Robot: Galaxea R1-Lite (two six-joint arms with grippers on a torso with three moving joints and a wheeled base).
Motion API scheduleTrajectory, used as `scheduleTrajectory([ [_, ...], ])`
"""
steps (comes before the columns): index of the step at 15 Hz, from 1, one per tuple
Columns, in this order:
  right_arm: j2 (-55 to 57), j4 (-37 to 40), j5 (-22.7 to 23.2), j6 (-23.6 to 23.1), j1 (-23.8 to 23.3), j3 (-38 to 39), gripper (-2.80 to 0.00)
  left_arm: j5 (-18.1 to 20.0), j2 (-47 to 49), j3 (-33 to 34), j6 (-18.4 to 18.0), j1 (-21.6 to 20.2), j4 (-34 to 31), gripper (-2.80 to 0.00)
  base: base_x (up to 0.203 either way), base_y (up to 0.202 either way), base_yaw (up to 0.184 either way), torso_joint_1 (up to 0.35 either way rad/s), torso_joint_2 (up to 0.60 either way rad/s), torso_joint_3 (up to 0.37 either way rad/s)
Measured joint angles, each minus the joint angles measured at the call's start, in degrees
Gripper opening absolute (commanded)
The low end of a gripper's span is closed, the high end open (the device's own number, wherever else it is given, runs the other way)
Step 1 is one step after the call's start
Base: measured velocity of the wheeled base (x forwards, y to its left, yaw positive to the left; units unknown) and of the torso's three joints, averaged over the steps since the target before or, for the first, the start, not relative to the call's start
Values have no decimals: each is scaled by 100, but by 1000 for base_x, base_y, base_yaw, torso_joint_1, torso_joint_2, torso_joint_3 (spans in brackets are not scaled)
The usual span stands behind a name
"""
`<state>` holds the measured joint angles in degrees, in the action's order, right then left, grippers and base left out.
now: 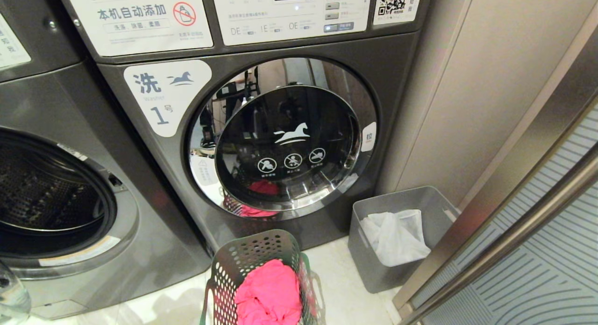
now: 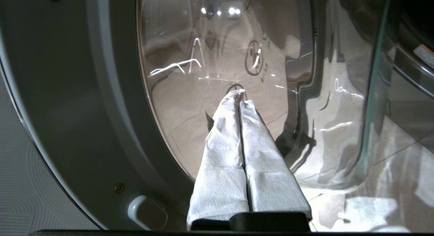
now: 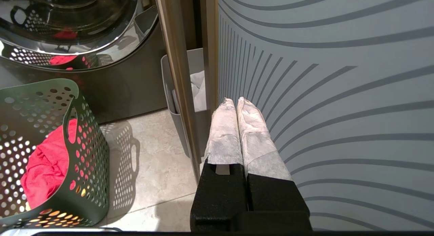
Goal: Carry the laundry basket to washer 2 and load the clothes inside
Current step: Open the lid of the washing machine
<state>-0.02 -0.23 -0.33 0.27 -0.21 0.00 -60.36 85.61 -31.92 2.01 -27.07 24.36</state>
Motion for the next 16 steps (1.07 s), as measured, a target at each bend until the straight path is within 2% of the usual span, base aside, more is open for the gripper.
scheduleTrajectory([
  [3,0,-1,0,0,1,0,-280,-1,89,-60,-9,-430,63,-280,0,0,0,0,0,0],
  [7,0,-1,0,-2,2,0,-280,25,240,-190,-133,-1257,367,-280,0,0,0,0,0,0],
  [12,0,0,0,0,0,0,-280,401,466,-603,-291,-2484,404,-280,0,0,0,0,0,0],
  [16,0,-1,1,-2,2,0,-280,744,968,-1176,-361,-3568,560,-280,0,0,0,0,0,0],
])
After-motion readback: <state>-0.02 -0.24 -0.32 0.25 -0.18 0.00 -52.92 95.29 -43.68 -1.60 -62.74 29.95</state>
